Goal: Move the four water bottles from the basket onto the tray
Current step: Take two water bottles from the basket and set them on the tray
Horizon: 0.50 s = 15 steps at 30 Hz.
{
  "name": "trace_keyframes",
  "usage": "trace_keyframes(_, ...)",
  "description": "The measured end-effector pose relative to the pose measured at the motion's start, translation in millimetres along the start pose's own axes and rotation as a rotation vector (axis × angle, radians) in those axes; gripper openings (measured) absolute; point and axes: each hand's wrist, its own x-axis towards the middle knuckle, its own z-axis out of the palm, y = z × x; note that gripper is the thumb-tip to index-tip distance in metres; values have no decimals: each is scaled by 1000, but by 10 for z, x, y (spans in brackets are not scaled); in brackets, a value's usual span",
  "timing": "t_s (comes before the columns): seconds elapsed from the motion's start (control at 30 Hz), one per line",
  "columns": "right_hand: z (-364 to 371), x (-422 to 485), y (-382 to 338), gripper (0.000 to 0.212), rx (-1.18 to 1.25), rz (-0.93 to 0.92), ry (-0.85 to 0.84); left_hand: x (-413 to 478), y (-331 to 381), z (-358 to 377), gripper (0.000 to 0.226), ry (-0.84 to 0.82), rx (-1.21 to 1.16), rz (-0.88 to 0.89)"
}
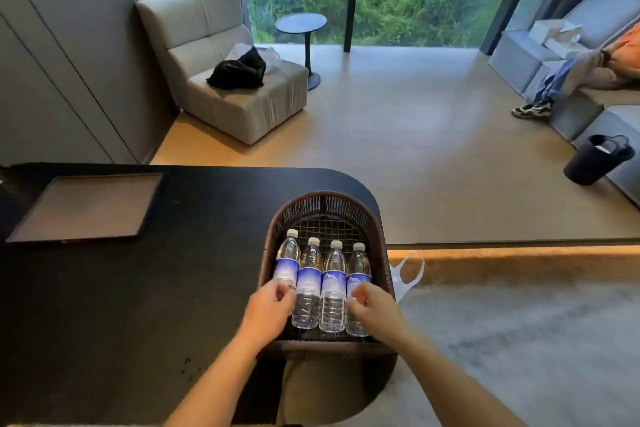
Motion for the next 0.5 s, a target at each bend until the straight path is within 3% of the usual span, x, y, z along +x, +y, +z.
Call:
trace_keyframes(0.1, 1, 445, -113, 12, -50, 75, -17, 524, 56, 12, 17, -53, 48, -15)
trace_keyframes(0.27, -16, 1030, -237, 26, -44, 183, -48, 1111, 133, 115, 65, -186, 25, -13)
trace_keyframes(0.5, 100, 1534, -177, 37, -67, 296, -210, 1644, 128, 325, 76, -243, 113, -92)
